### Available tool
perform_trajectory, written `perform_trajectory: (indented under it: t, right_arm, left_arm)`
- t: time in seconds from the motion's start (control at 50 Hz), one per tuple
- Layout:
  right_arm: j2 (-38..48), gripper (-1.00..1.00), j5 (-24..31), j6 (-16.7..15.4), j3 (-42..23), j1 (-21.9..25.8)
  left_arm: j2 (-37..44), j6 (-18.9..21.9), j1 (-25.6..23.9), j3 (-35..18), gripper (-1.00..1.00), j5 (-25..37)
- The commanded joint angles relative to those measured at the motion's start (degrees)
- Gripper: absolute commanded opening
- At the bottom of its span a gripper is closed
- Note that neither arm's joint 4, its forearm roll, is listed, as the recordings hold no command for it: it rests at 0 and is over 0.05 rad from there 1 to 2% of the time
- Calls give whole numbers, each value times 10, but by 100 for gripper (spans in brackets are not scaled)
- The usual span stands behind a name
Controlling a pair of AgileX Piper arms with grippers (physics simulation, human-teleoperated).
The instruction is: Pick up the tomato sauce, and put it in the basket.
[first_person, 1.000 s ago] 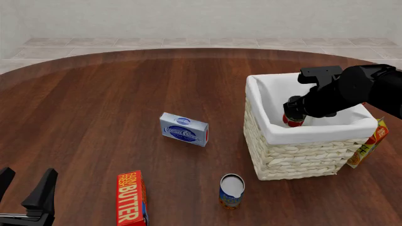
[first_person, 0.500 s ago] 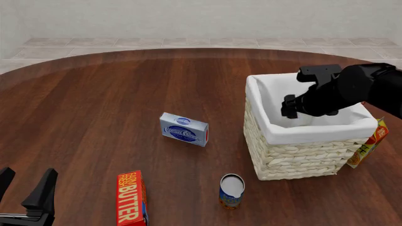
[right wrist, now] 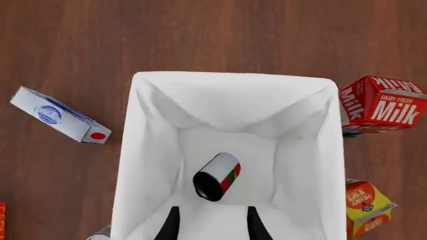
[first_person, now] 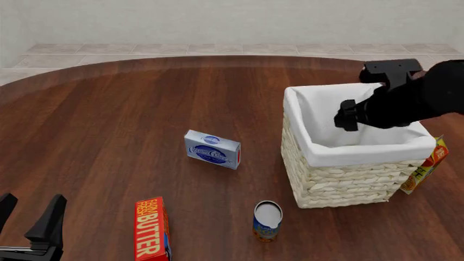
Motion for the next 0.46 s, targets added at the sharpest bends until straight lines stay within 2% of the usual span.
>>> perform_trajectory:
  t: [0.02, 0.22, 0.46]
  right_arm:
    - [-82, 100, 55, -4, 3, 2]
    - [-145, 100, 112, -8, -6, -6]
    - [-214, 100, 141, -2, 3, 2]
  left_arm:
    - [0, 0, 0, 0, 100, 0]
    - [0, 0, 0, 0, 100, 0]
    - [0, 0, 0, 0, 100, 0]
